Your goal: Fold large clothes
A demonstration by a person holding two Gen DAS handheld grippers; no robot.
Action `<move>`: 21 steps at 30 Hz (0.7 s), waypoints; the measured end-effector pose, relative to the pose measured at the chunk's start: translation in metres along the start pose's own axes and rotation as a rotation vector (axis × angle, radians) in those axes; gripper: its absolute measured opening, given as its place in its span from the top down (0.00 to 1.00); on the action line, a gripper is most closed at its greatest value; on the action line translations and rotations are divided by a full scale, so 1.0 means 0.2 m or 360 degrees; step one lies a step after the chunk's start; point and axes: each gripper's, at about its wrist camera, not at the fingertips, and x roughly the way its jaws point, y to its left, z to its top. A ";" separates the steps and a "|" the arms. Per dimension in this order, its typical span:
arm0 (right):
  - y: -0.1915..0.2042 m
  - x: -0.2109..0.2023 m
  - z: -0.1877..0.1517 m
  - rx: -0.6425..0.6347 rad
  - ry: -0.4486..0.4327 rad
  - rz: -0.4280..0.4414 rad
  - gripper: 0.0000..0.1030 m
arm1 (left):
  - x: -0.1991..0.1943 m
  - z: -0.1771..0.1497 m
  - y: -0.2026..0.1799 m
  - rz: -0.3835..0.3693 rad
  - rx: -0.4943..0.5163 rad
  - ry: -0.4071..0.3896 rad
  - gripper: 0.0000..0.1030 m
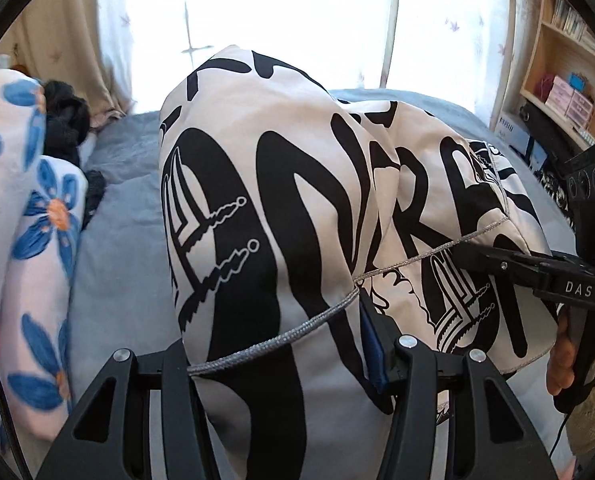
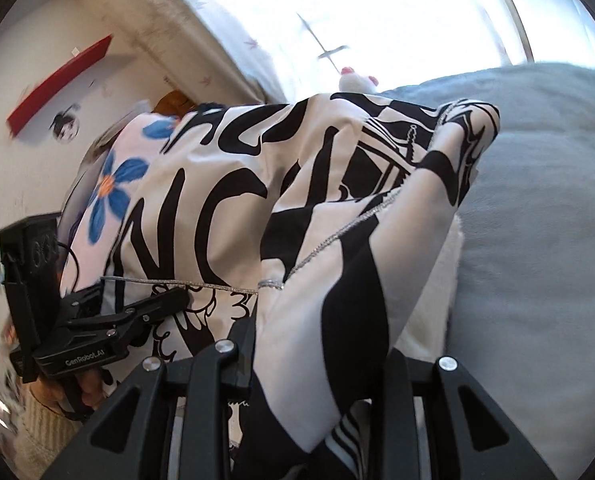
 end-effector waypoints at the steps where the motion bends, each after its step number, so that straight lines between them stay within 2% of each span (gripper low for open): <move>1: -0.03 0.07 0.01 0.0023 0.0014 -0.0001 0.73 | 0.10 0.02 0.05 -0.0012 -0.0016 0.0031 0.50; 3: -0.14 0.22 -0.02 0.0085 0.0053 0.0002 0.73 | 0.31 0.01 0.14 -0.0037 -0.0023 0.0099 0.49; 4: -0.21 0.30 -0.05 0.0124 0.0097 -0.0025 0.72 | 0.43 -0.02 0.18 -0.0046 -0.0047 0.0147 0.45; 5: -0.31 0.38 -0.09 0.0196 0.0157 -0.0055 0.69 | 0.53 -0.04 0.21 -0.0025 -0.0068 0.0187 0.32; 6: -0.39 0.43 -0.14 0.0243 0.0173 -0.0052 0.61 | 0.62 -0.07 0.26 -0.0015 -0.0108 0.0208 0.24; 7: -0.46 0.47 -0.17 0.0262 0.0170 -0.0033 0.59 | 0.69 -0.11 0.31 -0.0045 -0.0162 0.0176 0.13; 8: -0.51 0.49 -0.19 0.0241 0.0138 0.0034 0.58 | 0.71 -0.13 0.36 -0.0097 -0.0200 0.0137 0.10; 9: -0.52 0.48 -0.20 0.0227 0.0126 0.0072 0.57 | 0.72 -0.15 0.39 -0.0163 -0.0234 0.0108 0.10; 11: -0.51 0.46 -0.20 0.0187 0.0146 0.0104 0.55 | 0.72 -0.16 0.43 -0.0185 -0.0238 0.0081 0.09; 15: -0.43 0.40 -0.17 0.0097 0.0237 -0.0022 0.51 | 0.66 -0.15 0.42 -0.0059 -0.0191 0.0020 0.08; 18: -0.38 0.27 -0.15 0.0034 0.0231 -0.0169 0.51 | 0.55 -0.15 0.37 0.0109 -0.0125 -0.0035 0.10; 19: -0.37 0.19 -0.15 0.0001 0.0197 -0.0221 0.51 | 0.50 -0.16 0.35 0.0184 -0.0090 -0.0062 0.15; 20: -0.35 0.14 -0.15 -0.0030 0.0154 -0.0243 0.51 | 0.46 -0.16 0.34 0.0213 -0.0062 -0.0086 0.28; 21: -0.33 0.08 -0.14 -0.0069 0.0099 -0.0262 0.51 | 0.41 -0.16 0.32 0.0243 -0.0038 -0.0125 0.34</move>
